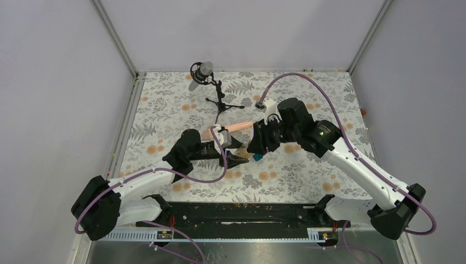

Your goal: Sort the pills into containers

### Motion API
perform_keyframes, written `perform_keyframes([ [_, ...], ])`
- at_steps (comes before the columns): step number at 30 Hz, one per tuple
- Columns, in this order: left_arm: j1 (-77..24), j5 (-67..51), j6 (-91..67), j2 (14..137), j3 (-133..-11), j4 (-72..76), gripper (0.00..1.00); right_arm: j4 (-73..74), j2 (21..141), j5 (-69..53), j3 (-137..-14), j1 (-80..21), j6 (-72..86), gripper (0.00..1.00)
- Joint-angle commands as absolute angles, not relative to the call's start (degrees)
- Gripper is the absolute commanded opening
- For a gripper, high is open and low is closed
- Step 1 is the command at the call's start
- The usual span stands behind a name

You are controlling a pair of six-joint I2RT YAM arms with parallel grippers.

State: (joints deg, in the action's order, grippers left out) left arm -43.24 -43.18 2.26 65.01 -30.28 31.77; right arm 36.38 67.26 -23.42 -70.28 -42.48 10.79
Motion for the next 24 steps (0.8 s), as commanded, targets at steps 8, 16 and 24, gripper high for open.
perform_keyframes([
  [8, -43.9, -30.1, 3.0, 63.5, -30.7, 35.8, 0.0, 27.9, 72.5, 4.6, -70.7, -44.7, 43.8, 0.41],
  [16, -43.9, -34.3, 1.4, 64.7, -29.8, 37.9, 0.0, 27.5, 62.8, -10.8, -69.4, -44.6, 23.6, 0.97],
  [24, -43.9, -47.8, 3.8, 65.8, -33.2, 31.9, 0.0, 40.3, 61.1, -26.4, -72.0, -44.6, -4.1, 0.94],
])
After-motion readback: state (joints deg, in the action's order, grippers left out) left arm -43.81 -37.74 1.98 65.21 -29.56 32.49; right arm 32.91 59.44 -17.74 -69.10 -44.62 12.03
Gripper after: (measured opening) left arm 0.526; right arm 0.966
